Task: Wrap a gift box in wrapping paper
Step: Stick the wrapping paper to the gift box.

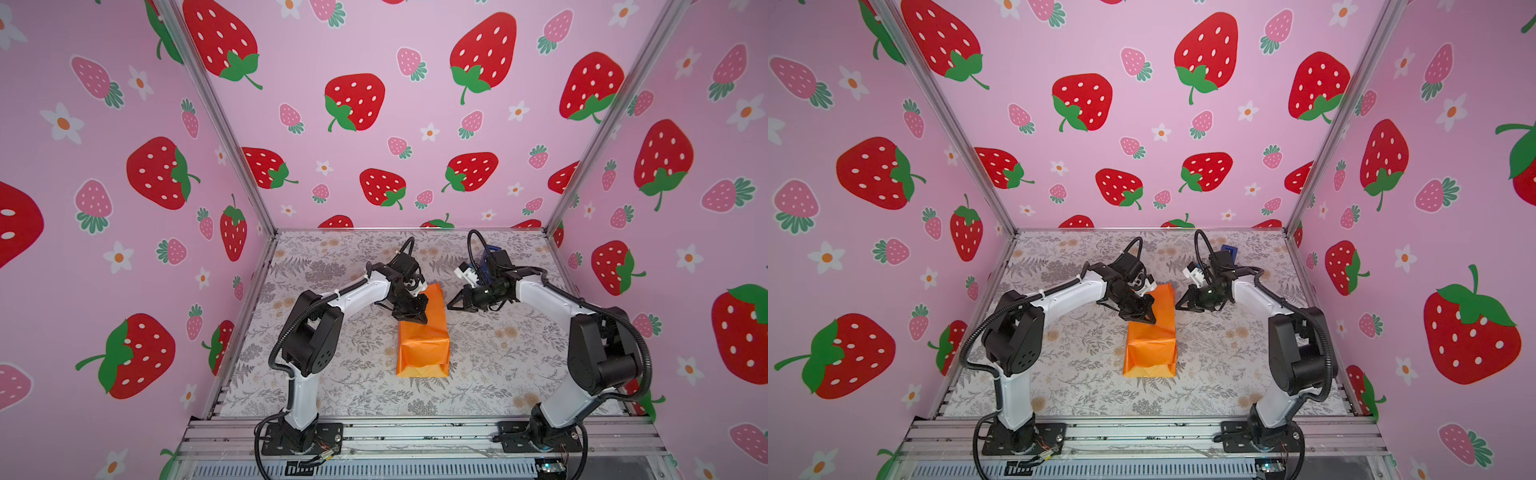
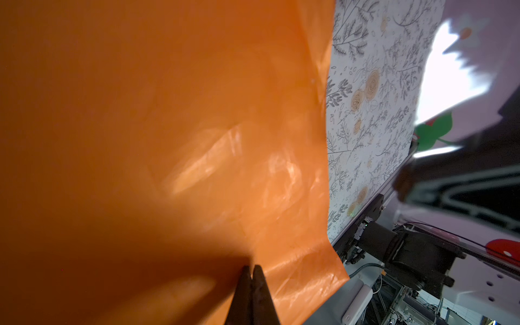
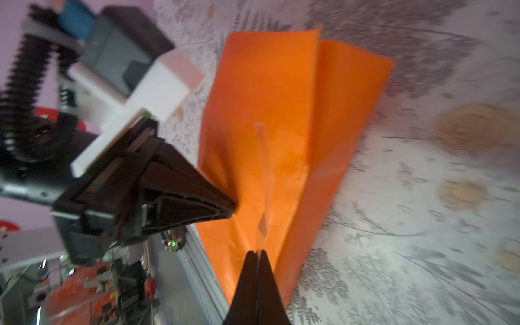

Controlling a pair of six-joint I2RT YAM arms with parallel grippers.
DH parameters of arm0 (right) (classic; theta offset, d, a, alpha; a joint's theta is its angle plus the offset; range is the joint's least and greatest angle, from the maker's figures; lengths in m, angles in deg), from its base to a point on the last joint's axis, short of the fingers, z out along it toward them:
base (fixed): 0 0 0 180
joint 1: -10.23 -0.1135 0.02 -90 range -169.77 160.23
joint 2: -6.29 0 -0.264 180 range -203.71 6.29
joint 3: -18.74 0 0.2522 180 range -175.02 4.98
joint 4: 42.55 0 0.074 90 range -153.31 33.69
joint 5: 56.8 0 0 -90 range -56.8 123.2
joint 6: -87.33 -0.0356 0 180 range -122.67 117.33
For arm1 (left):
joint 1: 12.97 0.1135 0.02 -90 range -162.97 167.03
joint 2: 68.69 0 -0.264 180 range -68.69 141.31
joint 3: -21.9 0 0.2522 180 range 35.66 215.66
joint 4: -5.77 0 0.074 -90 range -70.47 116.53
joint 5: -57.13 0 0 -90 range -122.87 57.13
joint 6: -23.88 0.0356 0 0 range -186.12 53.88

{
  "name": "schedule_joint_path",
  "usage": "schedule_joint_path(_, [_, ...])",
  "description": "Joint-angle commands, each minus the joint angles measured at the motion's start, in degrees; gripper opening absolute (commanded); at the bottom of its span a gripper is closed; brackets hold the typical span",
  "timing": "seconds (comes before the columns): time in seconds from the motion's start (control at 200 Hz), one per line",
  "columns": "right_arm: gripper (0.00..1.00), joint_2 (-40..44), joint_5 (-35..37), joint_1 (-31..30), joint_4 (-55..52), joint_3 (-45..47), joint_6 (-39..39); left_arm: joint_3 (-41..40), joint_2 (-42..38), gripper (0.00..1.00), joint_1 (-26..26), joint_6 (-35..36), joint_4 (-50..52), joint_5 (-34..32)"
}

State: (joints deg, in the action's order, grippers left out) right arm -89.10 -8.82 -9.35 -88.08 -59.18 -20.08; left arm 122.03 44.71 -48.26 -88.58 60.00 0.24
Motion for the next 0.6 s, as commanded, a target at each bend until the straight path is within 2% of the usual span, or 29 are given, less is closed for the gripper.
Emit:
schedule_joint_path(0.0, [0.00, 0.70, 7.72, 0.43, 0.80, 5.29, -2.72, -0.55, 4.03, 0.07, 0.48, 1.36, 6.37, -5.96])
schedule_joint_path(0.125, [0.00, 0.75, 6.06, -2.02, 4.90, 10.11, -5.11, 0.28, 3.98, 0.07, 0.74, 1.74, 7.08, -6.14])
schedule_joint_path(0.35, [0.00, 2.25, 2.76, -9.86, 17.58, 15.21, -16.81, 1.88, 3.33, 0.07, 1.25, 3.37, 9.51, -6.08])
schedule_joint_path(0.595, [0.00, 1.54, 1.43, -18.83, 30.28, 15.78, -28.46, 2.07, 2.02, 0.07, 2.75, 6.55, 13.15, -6.39])
